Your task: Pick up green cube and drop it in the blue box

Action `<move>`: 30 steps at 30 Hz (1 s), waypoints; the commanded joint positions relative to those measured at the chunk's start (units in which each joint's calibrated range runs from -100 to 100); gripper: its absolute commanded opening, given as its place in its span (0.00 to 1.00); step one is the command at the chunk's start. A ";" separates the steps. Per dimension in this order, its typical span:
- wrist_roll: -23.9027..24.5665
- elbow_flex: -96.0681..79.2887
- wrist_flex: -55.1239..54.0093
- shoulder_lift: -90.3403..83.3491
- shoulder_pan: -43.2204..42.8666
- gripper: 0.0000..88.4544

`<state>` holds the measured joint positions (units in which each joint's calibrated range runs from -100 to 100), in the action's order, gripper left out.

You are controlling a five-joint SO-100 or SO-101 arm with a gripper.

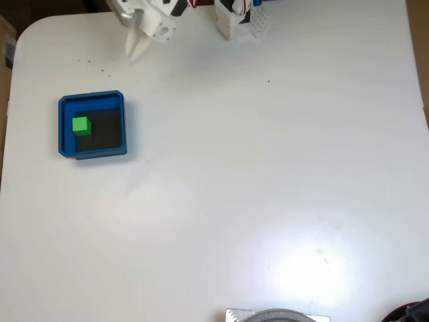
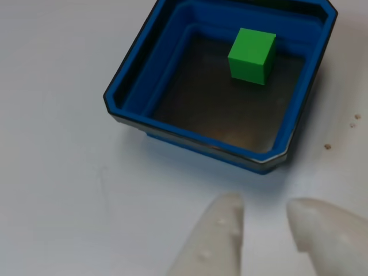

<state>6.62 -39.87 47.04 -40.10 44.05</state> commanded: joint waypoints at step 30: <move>-0.29 -56.27 -10.80 -58.81 -6.34 0.01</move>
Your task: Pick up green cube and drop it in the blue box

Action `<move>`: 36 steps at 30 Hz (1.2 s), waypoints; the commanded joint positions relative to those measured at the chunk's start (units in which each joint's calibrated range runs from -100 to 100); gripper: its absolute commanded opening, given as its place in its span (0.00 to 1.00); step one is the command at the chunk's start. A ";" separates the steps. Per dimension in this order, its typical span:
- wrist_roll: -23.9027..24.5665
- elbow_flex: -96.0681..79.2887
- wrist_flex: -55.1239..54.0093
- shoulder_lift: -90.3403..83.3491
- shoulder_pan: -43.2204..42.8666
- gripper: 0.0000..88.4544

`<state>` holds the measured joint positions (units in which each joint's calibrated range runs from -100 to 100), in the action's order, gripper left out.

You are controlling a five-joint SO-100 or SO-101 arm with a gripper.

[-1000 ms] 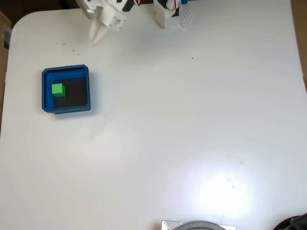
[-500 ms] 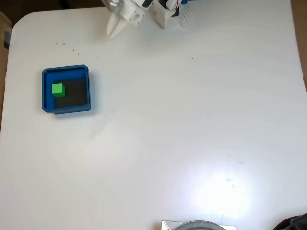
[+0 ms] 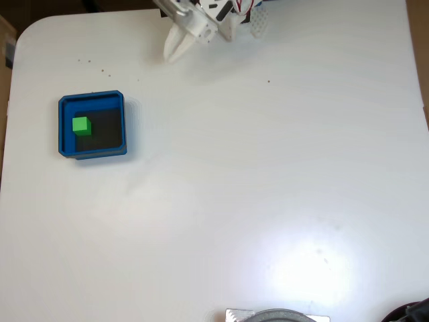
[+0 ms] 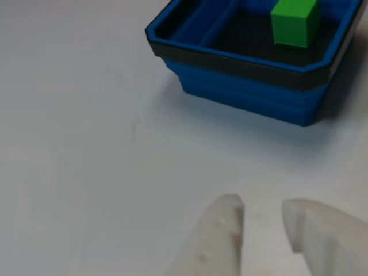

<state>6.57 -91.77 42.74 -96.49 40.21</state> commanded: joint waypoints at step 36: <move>-0.20 -7.69 -14.49 -2.34 -46.92 0.01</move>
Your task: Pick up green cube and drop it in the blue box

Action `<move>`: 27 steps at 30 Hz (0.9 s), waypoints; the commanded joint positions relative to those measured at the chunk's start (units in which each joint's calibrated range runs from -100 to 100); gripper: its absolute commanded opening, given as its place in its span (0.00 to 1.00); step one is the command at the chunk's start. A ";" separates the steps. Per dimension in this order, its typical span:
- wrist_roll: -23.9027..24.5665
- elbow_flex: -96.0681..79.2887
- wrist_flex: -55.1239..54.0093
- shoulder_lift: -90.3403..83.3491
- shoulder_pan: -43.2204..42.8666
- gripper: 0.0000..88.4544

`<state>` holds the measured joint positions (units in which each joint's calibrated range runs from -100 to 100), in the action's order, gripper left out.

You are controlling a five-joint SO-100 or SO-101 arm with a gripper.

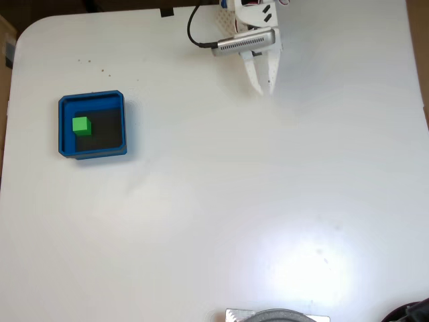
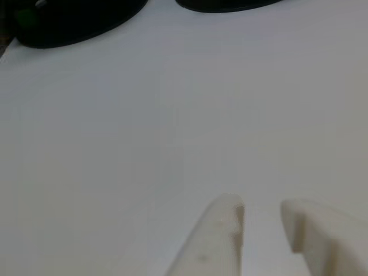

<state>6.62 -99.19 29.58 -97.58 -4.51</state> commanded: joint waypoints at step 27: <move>0.05 -0.18 -1.17 -1.25 3.68 0.02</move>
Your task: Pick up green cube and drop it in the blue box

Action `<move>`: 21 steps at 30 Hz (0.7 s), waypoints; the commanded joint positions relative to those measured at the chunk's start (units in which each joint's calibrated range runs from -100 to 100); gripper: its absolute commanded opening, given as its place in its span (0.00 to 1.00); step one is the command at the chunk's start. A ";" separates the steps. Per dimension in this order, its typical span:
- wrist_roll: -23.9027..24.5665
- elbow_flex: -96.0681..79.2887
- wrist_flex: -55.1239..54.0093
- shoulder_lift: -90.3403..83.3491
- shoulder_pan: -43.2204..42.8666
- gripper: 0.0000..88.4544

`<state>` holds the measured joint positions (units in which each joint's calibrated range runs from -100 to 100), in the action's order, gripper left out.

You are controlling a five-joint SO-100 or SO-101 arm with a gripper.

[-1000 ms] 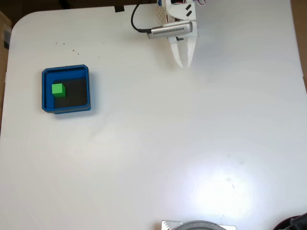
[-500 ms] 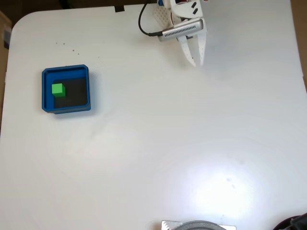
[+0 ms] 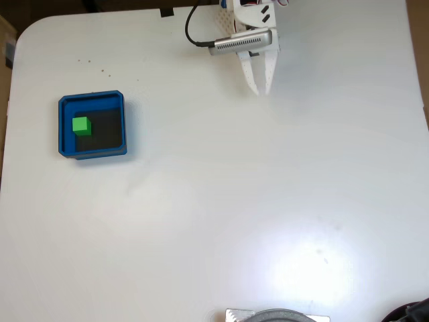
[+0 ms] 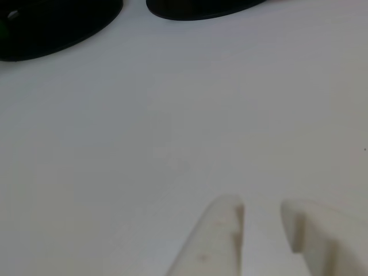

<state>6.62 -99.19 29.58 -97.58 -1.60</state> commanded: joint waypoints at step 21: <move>0.05 -0.27 -1.17 -1.25 4.04 0.02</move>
<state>6.62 -99.19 29.58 -97.58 1.88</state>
